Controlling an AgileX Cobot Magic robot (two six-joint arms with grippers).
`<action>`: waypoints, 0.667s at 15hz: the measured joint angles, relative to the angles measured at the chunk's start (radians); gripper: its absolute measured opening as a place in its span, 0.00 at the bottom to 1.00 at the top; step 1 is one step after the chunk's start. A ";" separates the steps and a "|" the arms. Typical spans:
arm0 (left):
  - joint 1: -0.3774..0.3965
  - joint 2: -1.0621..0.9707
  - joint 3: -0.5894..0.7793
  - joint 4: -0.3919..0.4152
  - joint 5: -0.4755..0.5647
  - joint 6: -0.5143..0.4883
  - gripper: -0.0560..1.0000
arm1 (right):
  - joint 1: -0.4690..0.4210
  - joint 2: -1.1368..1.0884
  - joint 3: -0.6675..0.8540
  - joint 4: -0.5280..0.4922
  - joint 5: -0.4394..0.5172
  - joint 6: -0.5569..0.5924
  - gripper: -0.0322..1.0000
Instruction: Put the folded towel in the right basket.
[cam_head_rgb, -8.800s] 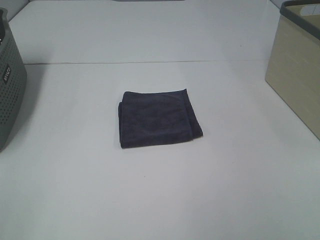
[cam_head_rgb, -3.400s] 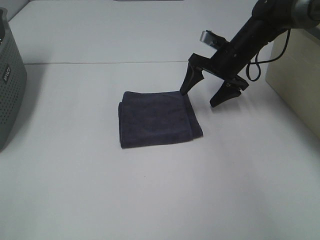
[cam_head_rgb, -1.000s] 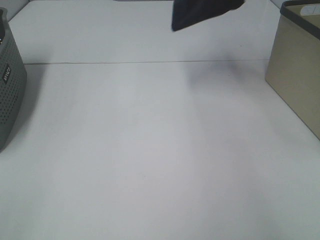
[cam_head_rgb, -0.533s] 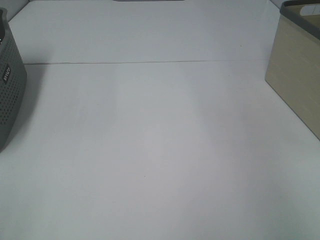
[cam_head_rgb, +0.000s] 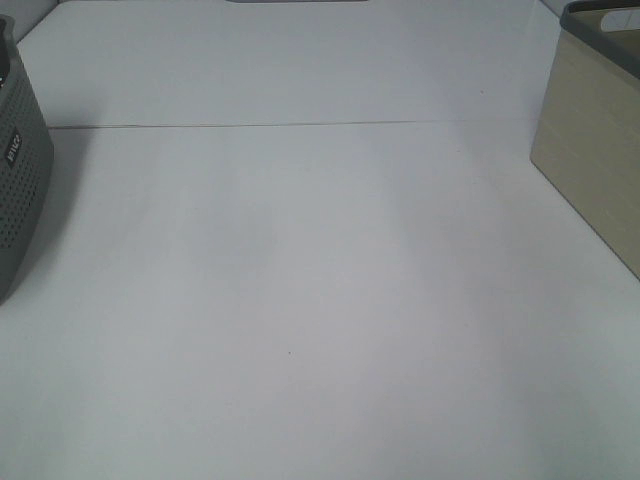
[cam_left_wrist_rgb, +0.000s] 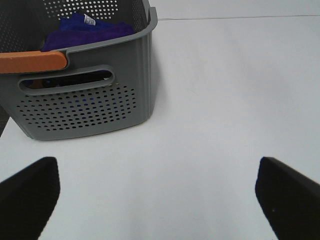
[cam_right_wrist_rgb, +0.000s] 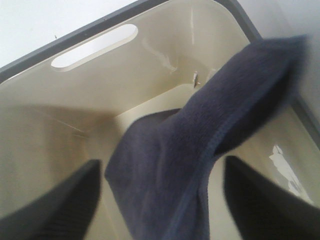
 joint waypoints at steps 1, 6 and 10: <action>0.000 0.000 0.000 0.000 0.000 0.000 0.99 | 0.000 0.000 0.000 -0.003 0.000 0.000 0.85; 0.000 0.000 0.000 0.000 0.000 0.000 0.99 | 0.029 -0.018 0.030 0.018 -0.002 -0.024 0.98; 0.000 0.000 0.000 0.000 0.000 0.000 0.99 | 0.248 -0.169 0.230 -0.092 -0.002 -0.010 0.98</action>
